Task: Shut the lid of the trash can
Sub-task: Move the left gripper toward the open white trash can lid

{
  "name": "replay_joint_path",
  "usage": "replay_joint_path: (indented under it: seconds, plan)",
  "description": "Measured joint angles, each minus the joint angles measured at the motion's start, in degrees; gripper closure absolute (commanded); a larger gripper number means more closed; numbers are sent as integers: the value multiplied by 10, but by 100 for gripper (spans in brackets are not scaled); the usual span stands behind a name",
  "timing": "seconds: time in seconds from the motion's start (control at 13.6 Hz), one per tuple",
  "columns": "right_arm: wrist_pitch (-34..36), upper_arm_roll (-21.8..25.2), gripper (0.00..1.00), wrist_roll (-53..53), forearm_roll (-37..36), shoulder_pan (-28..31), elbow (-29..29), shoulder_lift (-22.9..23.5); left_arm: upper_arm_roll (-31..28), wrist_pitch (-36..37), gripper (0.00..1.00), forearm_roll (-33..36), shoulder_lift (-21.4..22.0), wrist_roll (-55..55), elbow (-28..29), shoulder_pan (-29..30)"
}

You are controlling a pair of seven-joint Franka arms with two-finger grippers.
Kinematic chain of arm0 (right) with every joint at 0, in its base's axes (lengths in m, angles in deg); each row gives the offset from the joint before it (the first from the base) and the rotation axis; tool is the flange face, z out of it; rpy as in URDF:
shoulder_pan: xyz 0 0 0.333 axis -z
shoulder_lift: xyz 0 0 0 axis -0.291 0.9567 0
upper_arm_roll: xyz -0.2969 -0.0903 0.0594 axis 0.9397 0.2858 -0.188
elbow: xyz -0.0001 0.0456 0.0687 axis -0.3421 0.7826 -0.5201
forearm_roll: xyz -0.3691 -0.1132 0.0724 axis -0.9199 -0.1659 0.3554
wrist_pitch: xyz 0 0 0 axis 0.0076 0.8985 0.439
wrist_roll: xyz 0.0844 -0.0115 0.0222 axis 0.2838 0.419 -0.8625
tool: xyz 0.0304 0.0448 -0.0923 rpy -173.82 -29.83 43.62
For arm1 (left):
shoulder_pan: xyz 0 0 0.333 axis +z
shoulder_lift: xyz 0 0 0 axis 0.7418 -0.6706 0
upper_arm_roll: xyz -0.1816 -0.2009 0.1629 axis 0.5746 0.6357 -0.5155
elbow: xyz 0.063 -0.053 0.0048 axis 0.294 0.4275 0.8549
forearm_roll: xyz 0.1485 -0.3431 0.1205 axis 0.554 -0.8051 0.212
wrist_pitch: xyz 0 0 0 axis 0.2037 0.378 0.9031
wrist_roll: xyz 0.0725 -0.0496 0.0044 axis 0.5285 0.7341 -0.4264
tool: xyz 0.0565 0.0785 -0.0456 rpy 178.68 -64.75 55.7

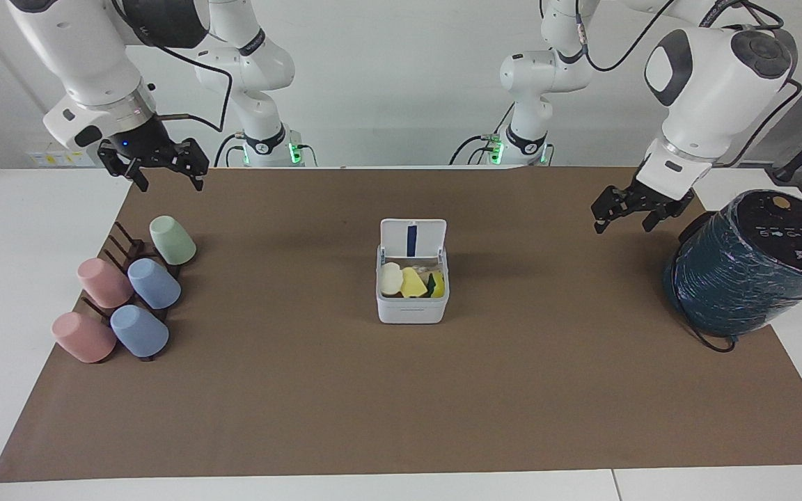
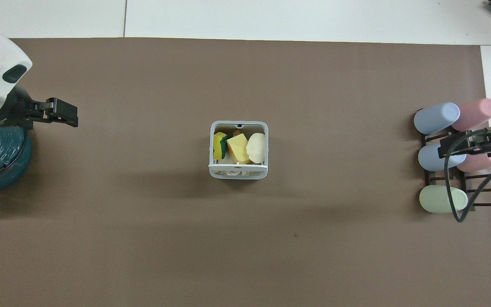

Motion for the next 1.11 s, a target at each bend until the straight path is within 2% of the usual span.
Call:
replay_joint_path:
  seconds: [0.74, 0.96, 1.03, 1.11]
  plan:
    - [0, 0, 0, 0, 0, 0, 0, 0, 10, 2, 0, 0, 1, 0, 3, -5]
    - [0, 0, 0, 0, 0, 0, 0, 0, 13, 2, 0, 0, 7, -32, 16, -40]
    - [0, 0, 0, 0, 0, 0, 0, 0, 14, 2, 13, 0, 11, -49, 24, -58]
    - [0, 0, 0, 0, 0, 0, 0, 0, 15, 2, 36, 0, 15, -68, 34, -81]
